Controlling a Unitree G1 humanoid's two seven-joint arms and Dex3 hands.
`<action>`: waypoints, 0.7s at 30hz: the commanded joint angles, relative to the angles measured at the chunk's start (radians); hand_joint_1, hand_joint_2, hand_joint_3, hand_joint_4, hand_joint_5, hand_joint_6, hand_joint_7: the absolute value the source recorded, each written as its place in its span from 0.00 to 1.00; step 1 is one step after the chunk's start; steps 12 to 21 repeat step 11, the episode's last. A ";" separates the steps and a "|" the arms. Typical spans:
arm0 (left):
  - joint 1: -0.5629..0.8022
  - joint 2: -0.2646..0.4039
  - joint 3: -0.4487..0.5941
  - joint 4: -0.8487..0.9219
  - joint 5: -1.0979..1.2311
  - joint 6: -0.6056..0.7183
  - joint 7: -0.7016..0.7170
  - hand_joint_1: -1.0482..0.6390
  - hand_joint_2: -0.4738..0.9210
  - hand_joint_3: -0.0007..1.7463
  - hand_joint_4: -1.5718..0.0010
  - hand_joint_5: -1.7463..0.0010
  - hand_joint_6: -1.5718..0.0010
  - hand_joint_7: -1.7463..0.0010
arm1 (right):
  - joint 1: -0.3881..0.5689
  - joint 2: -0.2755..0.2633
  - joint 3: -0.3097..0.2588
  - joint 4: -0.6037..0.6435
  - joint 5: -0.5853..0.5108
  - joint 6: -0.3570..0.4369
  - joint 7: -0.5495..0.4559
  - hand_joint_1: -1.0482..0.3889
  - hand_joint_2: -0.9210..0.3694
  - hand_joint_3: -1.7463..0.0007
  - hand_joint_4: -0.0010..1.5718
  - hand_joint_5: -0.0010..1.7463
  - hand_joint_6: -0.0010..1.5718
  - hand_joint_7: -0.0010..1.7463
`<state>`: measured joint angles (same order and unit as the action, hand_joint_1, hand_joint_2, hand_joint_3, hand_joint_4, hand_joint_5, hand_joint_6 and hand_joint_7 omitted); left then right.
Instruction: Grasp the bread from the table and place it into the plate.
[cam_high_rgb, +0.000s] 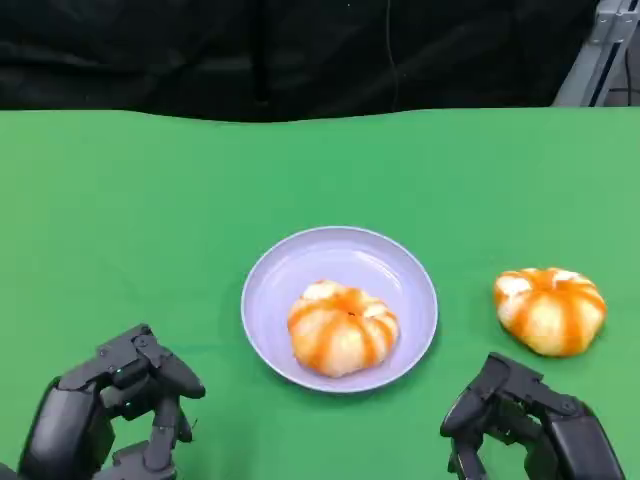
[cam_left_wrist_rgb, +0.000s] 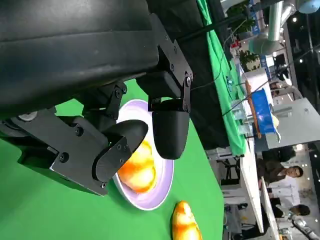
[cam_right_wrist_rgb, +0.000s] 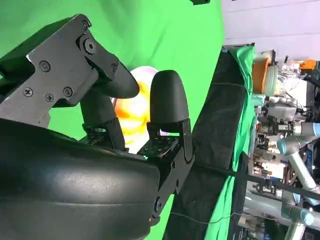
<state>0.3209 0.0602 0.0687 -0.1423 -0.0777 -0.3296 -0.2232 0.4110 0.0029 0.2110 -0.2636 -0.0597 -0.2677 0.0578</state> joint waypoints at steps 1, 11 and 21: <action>-0.006 -0.006 -0.018 0.019 0.000 -0.026 0.007 0.58 0.64 0.75 0.50 0.01 0.53 0.14 | 0.010 -0.024 -0.021 -0.018 0.016 -0.012 0.014 0.70 0.43 0.24 0.42 0.96 0.43 0.83; -0.010 0.007 -0.014 0.029 -0.008 -0.035 0.004 0.57 0.63 0.75 0.49 0.03 0.52 0.16 | 0.009 -0.017 -0.011 -0.019 0.001 -0.023 0.007 0.69 0.45 0.22 0.43 0.98 0.43 0.86; -0.010 0.007 -0.014 0.029 -0.008 -0.035 0.004 0.57 0.63 0.75 0.49 0.03 0.52 0.16 | 0.009 -0.017 -0.011 -0.019 0.001 -0.023 0.007 0.69 0.45 0.22 0.43 0.98 0.43 0.86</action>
